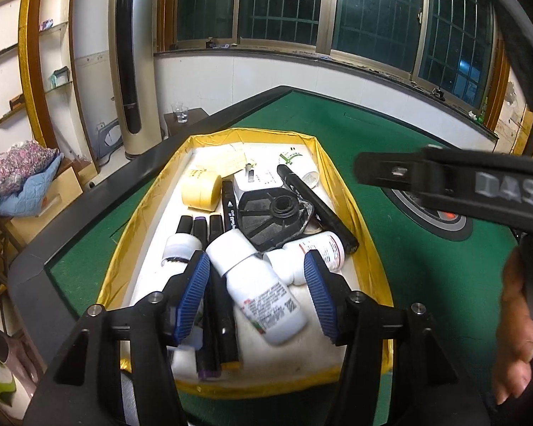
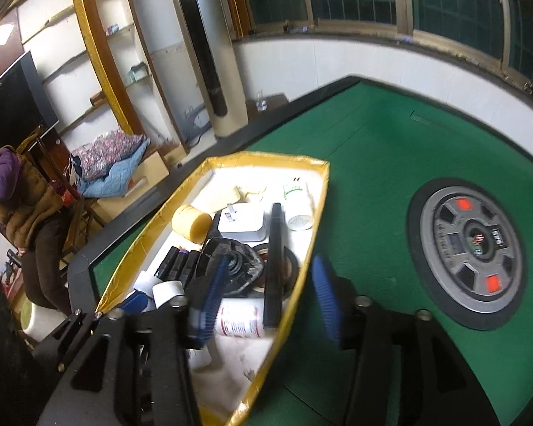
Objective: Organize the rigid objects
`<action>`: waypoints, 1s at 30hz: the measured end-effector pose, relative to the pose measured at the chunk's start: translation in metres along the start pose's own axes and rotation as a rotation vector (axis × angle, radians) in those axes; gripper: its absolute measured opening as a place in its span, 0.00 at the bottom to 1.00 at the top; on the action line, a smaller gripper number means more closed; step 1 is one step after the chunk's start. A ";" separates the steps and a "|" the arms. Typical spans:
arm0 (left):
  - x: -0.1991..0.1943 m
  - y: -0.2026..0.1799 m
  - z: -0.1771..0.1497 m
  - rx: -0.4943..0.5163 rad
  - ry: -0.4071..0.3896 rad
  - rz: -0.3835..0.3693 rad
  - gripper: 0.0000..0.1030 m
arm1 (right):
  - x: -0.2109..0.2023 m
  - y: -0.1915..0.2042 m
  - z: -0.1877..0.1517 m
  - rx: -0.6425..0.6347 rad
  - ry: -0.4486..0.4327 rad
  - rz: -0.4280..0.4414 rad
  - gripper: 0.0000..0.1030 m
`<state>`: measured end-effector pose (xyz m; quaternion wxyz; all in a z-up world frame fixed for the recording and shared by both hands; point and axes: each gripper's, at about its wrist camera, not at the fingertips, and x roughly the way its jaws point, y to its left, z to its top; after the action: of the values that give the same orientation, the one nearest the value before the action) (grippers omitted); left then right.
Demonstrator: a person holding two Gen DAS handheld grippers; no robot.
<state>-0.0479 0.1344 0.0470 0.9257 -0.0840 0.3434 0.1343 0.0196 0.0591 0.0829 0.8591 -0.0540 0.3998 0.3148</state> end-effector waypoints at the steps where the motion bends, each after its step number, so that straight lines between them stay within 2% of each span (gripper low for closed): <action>1: -0.004 0.000 -0.002 0.005 -0.009 0.001 0.54 | -0.007 -0.001 -0.004 -0.002 -0.017 -0.006 0.53; 5: -0.017 0.000 -0.010 0.011 -0.036 0.009 0.62 | -0.034 -0.001 -0.029 -0.071 -0.083 -0.035 0.60; 7: -0.027 0.001 -0.018 0.007 -0.063 0.025 0.63 | -0.049 -0.003 -0.047 -0.102 -0.109 -0.052 0.64; 8: -0.033 0.000 -0.022 0.014 -0.079 0.045 0.65 | -0.057 -0.003 -0.056 -0.105 -0.124 -0.051 0.65; 11: -0.048 -0.005 -0.032 0.033 -0.117 0.103 0.68 | -0.078 -0.010 -0.085 -0.105 -0.187 -0.005 0.77; 13: -0.056 -0.008 -0.037 0.033 -0.124 0.103 0.72 | -0.088 -0.015 -0.104 -0.094 -0.222 -0.005 0.78; 14: -0.057 -0.009 -0.037 0.034 -0.111 0.100 0.80 | -0.090 -0.017 -0.111 -0.089 -0.223 -0.005 0.78; 16: -0.058 -0.013 -0.040 0.048 -0.089 0.097 0.80 | -0.090 -0.019 -0.114 -0.089 -0.204 -0.005 0.78; 20: -0.051 -0.021 -0.043 0.084 -0.009 0.175 0.80 | -0.090 -0.020 -0.112 -0.079 -0.199 -0.009 0.78; 22: -0.047 -0.019 -0.045 0.057 0.026 0.160 0.80 | -0.091 -0.018 -0.113 -0.081 -0.199 -0.011 0.78; 26: -0.055 -0.018 -0.055 0.037 -0.053 0.193 0.80 | -0.086 -0.017 -0.117 -0.068 -0.172 -0.016 0.78; 30: -0.054 -0.014 -0.059 0.025 -0.052 0.166 0.80 | -0.080 -0.015 -0.122 -0.059 -0.147 -0.019 0.78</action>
<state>-0.1194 0.0962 0.0392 0.9210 -0.0403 0.3267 0.2083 -0.0898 -0.0347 0.0559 0.8872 -0.0601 0.3257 0.3213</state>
